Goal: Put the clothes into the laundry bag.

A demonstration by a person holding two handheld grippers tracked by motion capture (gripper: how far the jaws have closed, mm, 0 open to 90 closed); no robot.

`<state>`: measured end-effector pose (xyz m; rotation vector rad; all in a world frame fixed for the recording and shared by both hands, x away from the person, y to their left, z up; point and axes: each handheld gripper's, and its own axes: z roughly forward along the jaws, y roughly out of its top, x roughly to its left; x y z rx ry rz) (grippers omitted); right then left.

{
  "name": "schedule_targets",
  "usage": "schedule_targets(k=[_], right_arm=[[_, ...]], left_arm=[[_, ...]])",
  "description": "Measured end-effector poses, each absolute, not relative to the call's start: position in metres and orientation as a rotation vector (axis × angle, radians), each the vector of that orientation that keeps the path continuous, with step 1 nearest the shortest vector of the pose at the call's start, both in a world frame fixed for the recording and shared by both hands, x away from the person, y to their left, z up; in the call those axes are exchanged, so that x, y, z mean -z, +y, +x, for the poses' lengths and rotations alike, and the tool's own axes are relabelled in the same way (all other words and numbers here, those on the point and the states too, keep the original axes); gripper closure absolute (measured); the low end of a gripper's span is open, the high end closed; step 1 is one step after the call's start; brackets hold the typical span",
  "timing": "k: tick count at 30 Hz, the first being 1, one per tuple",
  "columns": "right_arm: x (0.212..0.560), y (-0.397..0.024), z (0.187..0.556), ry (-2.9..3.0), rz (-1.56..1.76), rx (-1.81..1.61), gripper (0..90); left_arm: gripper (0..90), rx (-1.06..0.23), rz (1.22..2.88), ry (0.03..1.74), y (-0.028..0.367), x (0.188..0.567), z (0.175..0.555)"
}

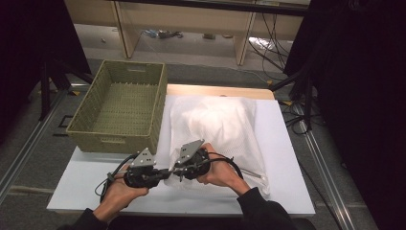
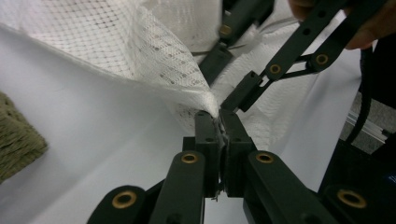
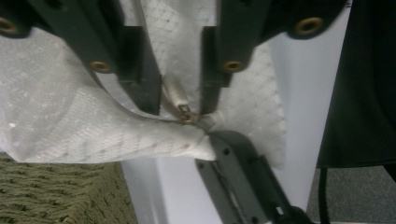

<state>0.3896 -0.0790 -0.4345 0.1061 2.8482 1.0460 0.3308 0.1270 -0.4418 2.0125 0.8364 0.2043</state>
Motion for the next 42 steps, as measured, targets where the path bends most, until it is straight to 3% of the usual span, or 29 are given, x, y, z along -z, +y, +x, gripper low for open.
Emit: schedule_targets(k=[4,11,14,18,42], right_arm=[[0.434,-0.079,0.386,2.878,0.069,-0.991,86.4],[0.433,-0.074,0.381,2.887,0.072,-0.944,87.4],[0.433,-0.072,0.38,2.881,0.07,-0.913,87.4],[0.431,-0.073,0.38,2.877,0.081,-0.94,87.1],[0.429,-0.077,0.38,2.886,0.124,-0.93,87.6]], left_arm=[[85.2,-0.181,2.015,0.846,0.128,0.444,0.332],[76.4,-0.156,2.114,0.808,0.122,0.454,0.336],[83.4,-0.167,2.141,0.803,0.121,0.454,0.338],[85.8,-0.208,2.164,0.773,0.123,0.449,0.336],[86.8,-0.269,2.243,0.689,0.117,0.443,0.334]])
